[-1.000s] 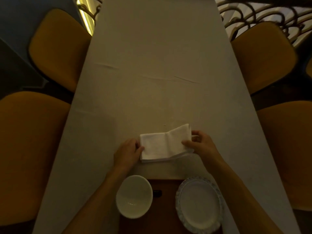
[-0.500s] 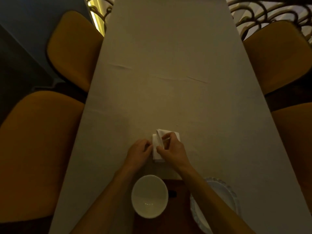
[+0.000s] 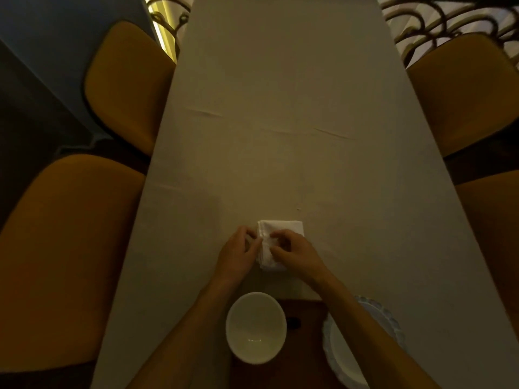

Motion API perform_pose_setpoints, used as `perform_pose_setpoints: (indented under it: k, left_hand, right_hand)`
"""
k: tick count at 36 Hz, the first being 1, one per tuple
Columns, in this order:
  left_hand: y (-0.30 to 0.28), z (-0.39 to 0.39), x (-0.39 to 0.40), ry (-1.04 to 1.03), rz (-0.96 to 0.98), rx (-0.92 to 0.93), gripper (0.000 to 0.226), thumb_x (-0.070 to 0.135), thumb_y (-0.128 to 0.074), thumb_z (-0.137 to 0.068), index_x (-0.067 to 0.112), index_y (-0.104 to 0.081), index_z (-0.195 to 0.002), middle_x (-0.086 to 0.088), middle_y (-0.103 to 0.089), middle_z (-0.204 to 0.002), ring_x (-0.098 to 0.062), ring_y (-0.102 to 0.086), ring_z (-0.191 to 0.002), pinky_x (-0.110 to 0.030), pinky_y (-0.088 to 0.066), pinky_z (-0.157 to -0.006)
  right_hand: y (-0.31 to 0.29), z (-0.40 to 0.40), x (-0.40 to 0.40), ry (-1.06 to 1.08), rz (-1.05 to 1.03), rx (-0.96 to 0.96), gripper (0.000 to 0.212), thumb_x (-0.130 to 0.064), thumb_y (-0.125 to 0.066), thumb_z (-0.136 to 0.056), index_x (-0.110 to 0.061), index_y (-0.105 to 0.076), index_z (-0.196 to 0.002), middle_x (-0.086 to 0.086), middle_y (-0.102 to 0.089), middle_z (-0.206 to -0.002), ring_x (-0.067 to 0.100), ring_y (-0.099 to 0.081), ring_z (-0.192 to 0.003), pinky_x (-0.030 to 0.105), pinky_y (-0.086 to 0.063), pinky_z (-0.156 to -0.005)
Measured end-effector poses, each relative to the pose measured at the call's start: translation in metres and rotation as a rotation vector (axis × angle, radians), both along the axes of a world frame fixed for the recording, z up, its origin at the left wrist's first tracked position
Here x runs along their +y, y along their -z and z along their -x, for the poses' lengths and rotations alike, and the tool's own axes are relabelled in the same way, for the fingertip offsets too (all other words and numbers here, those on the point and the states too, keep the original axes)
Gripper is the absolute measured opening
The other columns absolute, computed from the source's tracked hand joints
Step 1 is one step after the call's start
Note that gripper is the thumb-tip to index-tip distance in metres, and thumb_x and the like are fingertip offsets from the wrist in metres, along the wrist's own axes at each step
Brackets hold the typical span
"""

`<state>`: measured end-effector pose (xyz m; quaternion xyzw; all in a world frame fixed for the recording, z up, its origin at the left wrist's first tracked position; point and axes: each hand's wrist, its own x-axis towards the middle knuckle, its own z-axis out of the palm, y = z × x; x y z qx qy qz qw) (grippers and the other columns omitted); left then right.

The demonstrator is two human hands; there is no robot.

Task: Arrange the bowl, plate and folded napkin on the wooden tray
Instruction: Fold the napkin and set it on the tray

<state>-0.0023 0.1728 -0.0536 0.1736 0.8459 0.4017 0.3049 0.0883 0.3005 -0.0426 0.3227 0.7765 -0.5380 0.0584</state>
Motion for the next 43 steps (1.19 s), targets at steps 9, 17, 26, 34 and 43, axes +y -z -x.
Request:
perform_pose_setpoints:
  k: [9, 17, 26, 34, 43]
  left_hand:
    - [0.008, -0.004, -0.003, 0.161, 0.017, 0.144, 0.043, 0.047, -0.056, -0.089, 0.048, -0.041, -0.129, 0.001, -0.057, -0.123, -0.018, -0.057, -0.105, -0.041, -0.055, -0.090]
    - [0.014, 0.001, -0.009, 0.264, 0.042, 0.175, 0.061, 0.037, -0.065, -0.086, 0.042, -0.038, -0.140, -0.002, -0.054, -0.118, -0.019, -0.054, -0.103, -0.038, -0.052, -0.090]
    - [0.008, 0.004, -0.006, 0.268, 0.070, 0.140, 0.067, 0.032, -0.069, -0.083, 0.041, -0.038, -0.142, -0.002, -0.049, -0.098, -0.017, -0.049, -0.088, -0.030, -0.047, -0.079]
    - [0.003, 0.002, -0.001, 0.012, 0.026, 0.055, 0.035, 0.027, -0.078, -0.076, 0.025, -0.058, -0.104, 0.007, -0.054, -0.074, -0.011, -0.050, -0.065, -0.027, -0.044, -0.059]
    - [-0.002, 0.002, 0.016, -0.009, 0.264, -0.016, 0.035, 0.048, -0.056, -0.089, 0.014, -0.063, -0.091, -0.011, -0.069, -0.098, -0.027, -0.062, -0.085, -0.038, -0.050, -0.074]
  right_hand:
    - [0.008, -0.025, 0.028, 0.133, -0.126, 0.016, 0.010, -0.025, -0.058, -0.094, -0.026, -0.059, -0.103, -0.007, -0.063, -0.083, 0.002, -0.062, -0.074, 0.010, -0.046, -0.052]
    - [0.009, -0.022, 0.028, -0.082, -0.280, 0.008, 0.044, -0.015, -0.059, -0.091, -0.028, -0.054, -0.133, -0.004, -0.059, -0.078, 0.007, -0.055, -0.069, 0.016, -0.048, -0.065]
    - [0.010, -0.031, 0.041, -0.288, -0.394, -0.089, 0.061, -0.026, -0.059, -0.094, -0.028, -0.030, -0.148, 0.017, -0.059, -0.121, 0.030, -0.057, -0.110, 0.037, -0.043, -0.096]
    - [0.007, -0.044, 0.050, 0.045, -0.256, 0.027, 0.040, -0.019, -0.071, -0.084, -0.025, -0.064, -0.123, -0.009, -0.056, -0.063, -0.004, -0.053, -0.054, 0.004, -0.041, -0.053]
    - [0.014, -0.041, 0.061, 0.183, -0.261, -0.160, 0.021, -0.032, -0.072, -0.084, -0.013, -0.076, -0.091, 0.002, -0.068, -0.076, 0.009, -0.056, -0.066, 0.023, -0.039, -0.063]
